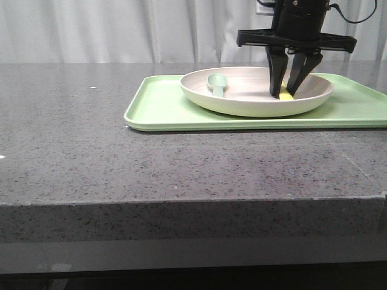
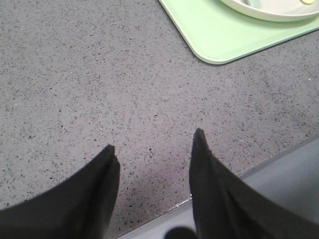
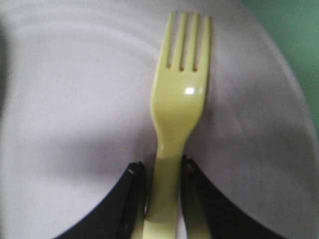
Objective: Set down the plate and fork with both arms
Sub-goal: 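Close the right gripper on the fork handle and lift it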
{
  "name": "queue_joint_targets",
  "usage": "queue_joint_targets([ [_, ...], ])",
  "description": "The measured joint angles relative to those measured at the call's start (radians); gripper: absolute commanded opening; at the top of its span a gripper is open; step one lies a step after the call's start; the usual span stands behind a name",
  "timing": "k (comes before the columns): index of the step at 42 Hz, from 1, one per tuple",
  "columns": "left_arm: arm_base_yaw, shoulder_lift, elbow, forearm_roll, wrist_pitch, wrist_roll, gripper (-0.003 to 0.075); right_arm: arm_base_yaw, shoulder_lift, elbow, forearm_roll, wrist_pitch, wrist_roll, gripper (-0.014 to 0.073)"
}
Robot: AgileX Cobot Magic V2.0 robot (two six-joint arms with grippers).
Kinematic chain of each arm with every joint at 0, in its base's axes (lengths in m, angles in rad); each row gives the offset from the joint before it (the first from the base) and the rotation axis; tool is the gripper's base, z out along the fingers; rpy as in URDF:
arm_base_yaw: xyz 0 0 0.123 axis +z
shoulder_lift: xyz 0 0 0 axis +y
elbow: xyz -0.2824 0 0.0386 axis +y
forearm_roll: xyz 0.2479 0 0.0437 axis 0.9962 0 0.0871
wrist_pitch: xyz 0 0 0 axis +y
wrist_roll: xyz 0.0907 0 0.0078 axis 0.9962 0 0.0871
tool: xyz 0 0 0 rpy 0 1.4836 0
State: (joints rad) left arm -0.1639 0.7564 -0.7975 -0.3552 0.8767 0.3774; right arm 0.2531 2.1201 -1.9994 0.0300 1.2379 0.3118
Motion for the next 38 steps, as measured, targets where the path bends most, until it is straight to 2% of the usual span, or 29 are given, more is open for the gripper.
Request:
queue_joint_targets([
  [9, 0.000, 0.000, 0.000, 0.000, -0.002, 0.000, 0.0312, 0.000, 0.000, 0.000, 0.000, -0.004, 0.002, 0.0077],
  [26, 0.000, 0.000, 0.000, 0.000, -0.002, 0.000, 0.0272, 0.000, -0.010, -0.050, -0.010, 0.002, -0.023, 0.0076],
  [38, 0.000, 0.000, 0.000, 0.006, -0.002, 0.000, 0.0272, -0.023, -0.157, -0.068, -0.012, 0.009, -0.123, 0.0076],
])
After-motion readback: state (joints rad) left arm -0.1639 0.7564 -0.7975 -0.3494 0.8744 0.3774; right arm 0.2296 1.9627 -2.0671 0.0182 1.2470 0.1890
